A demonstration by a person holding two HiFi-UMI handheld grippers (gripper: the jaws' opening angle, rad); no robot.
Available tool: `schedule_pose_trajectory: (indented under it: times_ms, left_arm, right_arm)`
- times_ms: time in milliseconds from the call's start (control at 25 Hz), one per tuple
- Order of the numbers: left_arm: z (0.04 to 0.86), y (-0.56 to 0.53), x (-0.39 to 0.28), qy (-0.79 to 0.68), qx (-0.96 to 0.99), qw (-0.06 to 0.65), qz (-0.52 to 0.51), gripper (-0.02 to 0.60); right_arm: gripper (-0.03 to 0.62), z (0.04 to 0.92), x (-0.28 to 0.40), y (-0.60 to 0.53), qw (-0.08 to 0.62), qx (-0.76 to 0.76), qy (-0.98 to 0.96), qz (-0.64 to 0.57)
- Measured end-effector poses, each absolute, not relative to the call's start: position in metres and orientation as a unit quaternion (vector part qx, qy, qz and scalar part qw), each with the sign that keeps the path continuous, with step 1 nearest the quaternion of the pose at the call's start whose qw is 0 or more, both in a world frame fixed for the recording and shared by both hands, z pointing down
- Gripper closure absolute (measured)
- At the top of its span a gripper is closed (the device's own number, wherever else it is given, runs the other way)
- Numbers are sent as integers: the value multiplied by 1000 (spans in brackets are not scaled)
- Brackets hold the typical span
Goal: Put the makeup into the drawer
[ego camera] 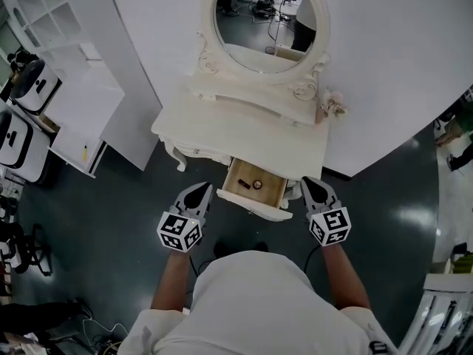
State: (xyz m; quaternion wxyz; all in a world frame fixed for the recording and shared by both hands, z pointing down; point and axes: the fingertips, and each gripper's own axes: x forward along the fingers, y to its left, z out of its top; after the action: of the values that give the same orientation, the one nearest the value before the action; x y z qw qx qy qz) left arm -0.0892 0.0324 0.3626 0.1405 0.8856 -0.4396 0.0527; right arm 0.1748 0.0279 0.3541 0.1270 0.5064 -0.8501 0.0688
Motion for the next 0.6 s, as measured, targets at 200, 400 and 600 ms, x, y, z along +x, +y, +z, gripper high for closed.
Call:
schedule_pose_trajectory:
  times_ms: [200, 400, 600]
  left_arm:
    - [359, 27, -95, -434, 888, 141, 52, 566]
    - [358, 26, -97, -428, 891, 142, 51, 566]
    - [360, 24, -98, -425, 893, 143, 50, 566]
  right_arm:
    - [566, 353, 169, 27, 126, 513, -846, 72]
    - [566, 351, 165, 29, 128, 516, -844, 72]
    - [566, 350, 164, 30, 129, 519, -842, 69]
